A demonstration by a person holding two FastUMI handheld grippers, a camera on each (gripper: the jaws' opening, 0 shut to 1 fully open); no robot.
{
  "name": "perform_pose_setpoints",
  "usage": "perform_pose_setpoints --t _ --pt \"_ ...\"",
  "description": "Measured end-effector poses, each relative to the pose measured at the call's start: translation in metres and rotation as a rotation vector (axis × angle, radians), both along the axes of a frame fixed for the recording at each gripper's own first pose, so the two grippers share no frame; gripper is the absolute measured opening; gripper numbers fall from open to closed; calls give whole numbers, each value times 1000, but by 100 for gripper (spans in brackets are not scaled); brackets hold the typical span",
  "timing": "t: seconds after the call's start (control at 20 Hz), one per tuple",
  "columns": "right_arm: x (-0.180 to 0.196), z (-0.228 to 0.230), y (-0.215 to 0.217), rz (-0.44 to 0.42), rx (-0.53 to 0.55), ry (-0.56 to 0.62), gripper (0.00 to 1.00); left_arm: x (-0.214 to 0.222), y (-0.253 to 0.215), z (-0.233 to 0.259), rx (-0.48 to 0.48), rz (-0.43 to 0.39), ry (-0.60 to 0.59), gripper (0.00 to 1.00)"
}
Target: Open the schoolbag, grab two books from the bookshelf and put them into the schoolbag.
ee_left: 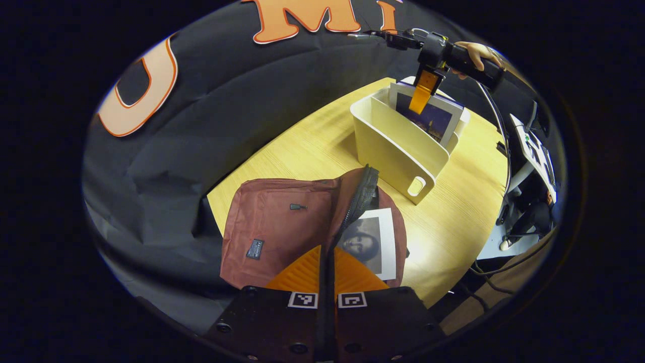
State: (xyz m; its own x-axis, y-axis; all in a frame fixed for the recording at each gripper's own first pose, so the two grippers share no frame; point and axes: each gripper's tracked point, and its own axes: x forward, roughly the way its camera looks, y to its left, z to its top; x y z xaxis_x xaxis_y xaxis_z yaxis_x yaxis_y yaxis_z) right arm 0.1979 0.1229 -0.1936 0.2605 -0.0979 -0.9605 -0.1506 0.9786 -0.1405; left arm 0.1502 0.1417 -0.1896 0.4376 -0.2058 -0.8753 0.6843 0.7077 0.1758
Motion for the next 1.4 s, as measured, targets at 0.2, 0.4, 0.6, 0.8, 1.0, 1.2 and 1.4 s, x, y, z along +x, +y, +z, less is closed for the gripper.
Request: perform_pose_setpoints --t 0.2,0.4,0.6,0.8,1.0,1.2,1.4 --pt "3 -6 -3 -31 6 -13 36 0 1 1 6 -5 0 1" --pt "-2 0 -7 -67 10 -18 33 -2 -1 1 6 -10 1 1" --pt "-6 32 -2 -104 83 -56 33 -3 -1 1 2 -9 0 1" --pt "-12 91 -10 -118 94 -151 33 -7 -2 2 0 -22 -7 1" --pt "-34 162 0 -108 208 -284 32 -6 -1 3 0 -29 -10 1" --pt "-86 193 16 -83 333 -365 32 -3 3 6 0 -24 -31 1" --pt "-133 186 41 -84 494 -400 32 -5 3 11 14 -39 -53 1"
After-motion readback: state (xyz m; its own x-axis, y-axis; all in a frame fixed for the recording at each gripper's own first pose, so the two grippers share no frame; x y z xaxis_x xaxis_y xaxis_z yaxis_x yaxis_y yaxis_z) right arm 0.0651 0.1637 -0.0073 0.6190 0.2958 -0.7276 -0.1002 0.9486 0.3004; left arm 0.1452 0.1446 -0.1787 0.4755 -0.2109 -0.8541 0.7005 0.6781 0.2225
